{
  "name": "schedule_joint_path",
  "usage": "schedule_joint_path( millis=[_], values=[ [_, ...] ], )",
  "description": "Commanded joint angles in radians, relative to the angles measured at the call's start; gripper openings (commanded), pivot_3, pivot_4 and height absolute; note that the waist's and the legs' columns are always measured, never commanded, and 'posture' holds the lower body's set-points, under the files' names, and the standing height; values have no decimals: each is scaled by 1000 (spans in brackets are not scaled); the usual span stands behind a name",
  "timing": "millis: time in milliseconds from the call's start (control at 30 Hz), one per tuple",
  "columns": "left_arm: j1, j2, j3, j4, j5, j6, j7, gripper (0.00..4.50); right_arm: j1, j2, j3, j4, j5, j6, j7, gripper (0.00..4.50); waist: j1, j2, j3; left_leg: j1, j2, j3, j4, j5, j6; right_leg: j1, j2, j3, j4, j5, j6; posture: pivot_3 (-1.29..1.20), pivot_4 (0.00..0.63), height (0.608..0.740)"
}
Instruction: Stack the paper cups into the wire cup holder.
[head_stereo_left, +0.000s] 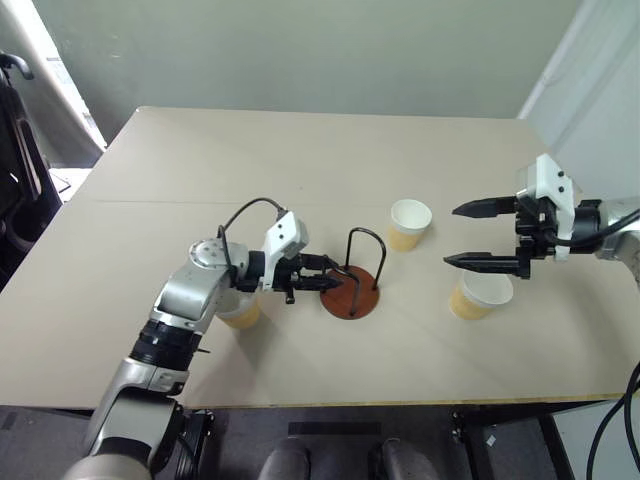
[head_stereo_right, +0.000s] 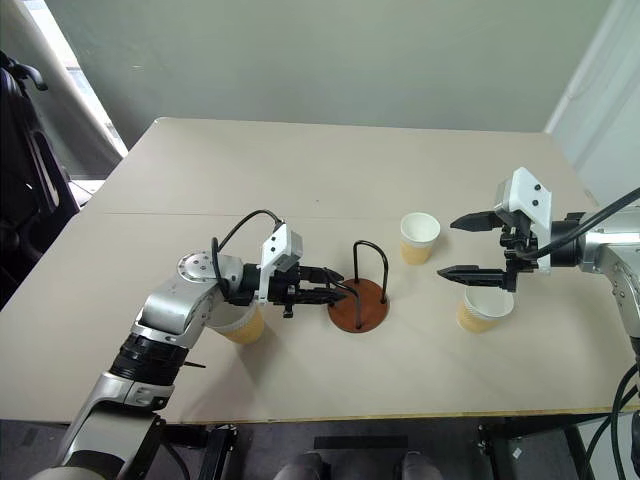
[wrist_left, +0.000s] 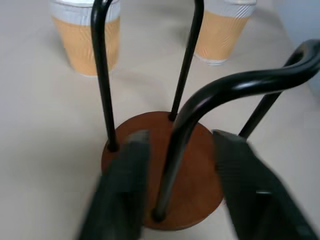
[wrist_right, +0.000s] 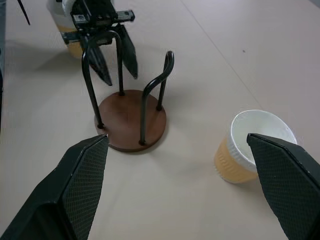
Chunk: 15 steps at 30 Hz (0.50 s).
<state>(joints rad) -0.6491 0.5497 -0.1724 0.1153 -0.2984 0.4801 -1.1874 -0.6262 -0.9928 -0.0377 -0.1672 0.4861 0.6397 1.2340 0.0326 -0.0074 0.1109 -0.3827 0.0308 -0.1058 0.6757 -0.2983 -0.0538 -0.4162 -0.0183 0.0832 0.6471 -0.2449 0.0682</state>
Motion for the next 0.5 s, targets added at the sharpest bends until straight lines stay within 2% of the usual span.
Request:
schedule_joint_path(
  millis=[33,133,167,500],
  values=[
    [-22,-8,14,-38,-10,-8,17,3269,-9,-3,-8,-25,1,-10,-6,4500,0,0,0,0,0,0,0,0,0,0,0,0,0,0,0,0,150,740],
    [-25,-6,10,-37,-1,-25,20,4356,-12,-5,-2,-26,1,-11,-6,4500,0,0,0,0,0,0,0,0,0,0,0,0,0,0,0,0,150,740],
    [-24,1,7,-41,-3,-23,11,4475,-13,-7,0,-26,1,-10,-4,4500,0,0,0,0,0,0,0,0,0,0,0,0,0,0,0,0,150,740],
    [-66,88,18,48,55,-146,-35,4475,-26,4,14,-16,-8,-12,-13,4500,1,0,0,0,0,0,0,0,0,0,0,0,0,0,0,0,150,740]
  ],
)
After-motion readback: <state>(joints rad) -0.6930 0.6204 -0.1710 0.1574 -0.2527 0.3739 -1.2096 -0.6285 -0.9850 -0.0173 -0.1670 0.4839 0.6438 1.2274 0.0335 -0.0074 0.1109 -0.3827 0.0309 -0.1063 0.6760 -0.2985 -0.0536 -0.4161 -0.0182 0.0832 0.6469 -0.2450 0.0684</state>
